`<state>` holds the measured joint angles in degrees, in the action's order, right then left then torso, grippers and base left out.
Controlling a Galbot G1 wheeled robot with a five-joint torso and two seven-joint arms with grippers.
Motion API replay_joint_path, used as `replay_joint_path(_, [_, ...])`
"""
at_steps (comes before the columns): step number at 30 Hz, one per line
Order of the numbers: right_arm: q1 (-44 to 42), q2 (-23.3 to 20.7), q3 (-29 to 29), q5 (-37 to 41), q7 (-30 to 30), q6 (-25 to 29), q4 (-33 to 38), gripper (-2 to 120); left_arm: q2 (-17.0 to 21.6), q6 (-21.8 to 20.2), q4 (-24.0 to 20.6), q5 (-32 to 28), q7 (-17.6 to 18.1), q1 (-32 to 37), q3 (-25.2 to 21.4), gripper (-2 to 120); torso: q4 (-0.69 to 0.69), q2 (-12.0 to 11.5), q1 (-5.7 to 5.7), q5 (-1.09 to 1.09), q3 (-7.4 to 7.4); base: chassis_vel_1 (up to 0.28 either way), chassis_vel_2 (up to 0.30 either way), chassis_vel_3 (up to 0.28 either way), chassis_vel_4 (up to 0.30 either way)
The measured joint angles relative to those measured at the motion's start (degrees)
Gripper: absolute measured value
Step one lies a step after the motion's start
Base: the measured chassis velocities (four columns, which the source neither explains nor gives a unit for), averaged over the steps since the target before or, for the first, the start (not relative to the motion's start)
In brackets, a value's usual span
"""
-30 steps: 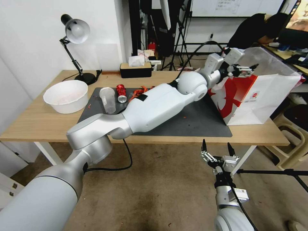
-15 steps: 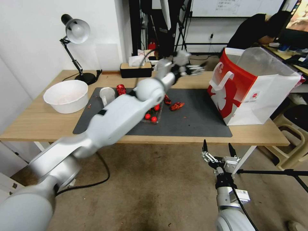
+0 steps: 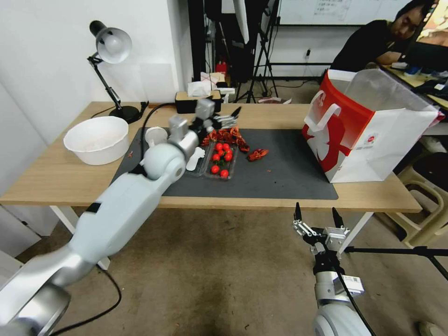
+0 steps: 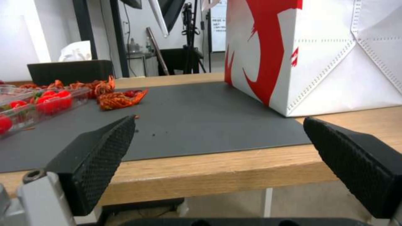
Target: Pick up the trash from the table and place it into the takeout bag.
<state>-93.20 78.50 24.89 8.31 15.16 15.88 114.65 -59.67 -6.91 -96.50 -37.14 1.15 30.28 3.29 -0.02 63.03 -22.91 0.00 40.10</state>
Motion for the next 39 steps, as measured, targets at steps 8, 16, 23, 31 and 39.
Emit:
replay_joint_path(8, [0.14, 0.19, -0.50, -0.17, 0.04, -0.08, -0.04, 100, 4.28, 0.57, -8.56, 2.27, 0.02, 14.16, -11.71, 100, 0.01, 0.00, 0.00, -0.01, 0.00, 0.000, 0.000, 0.000, 0.000])
replay_joint_path(16, [0.14, 0.73, -0.71, -0.31, 0.14, -0.10, 0.10, 100, 2.55, 2.24, -14.50, 6.04, -0.15, 31.52, -22.87, 100, 0.01, 0.00, 0.00, 0.00, 0.00, 0.000, 0.000, 0.000, 0.000])
replay_joint_path(23, [-0.12, 1.09, -0.73, -0.85, 0.31, 0.02, 0.13, 100, 0.64, 6.46, -16.72, 11.27, -0.29, 42.72, -31.24, 100, 0.02, 0.00, 0.00, 0.00, 0.00, 0.000, 0.000, 0.000, 0.000])
replay_joint_path(31, [-0.33, 1.15, -0.57, -0.95, 0.44, 0.15, 0.43, 100, -1.55, 9.85, -17.67, 13.50, -0.21, 51.48, -35.86, 100, 0.01, 0.00, 0.00, 0.00, 0.00, 0.000, 0.000, 0.000, 0.000])
replay_joint_path(39, [-0.36, 1.35, -0.49, -0.98, 0.47, 0.39, 0.25, 100, -3.99, 13.75, -17.33, 15.96, -0.17, 57.44, -37.06, 100, 0.01, 0.01, 0.00, 0.00, 0.00, 0.000, 0.000, 0.000, 0.000])
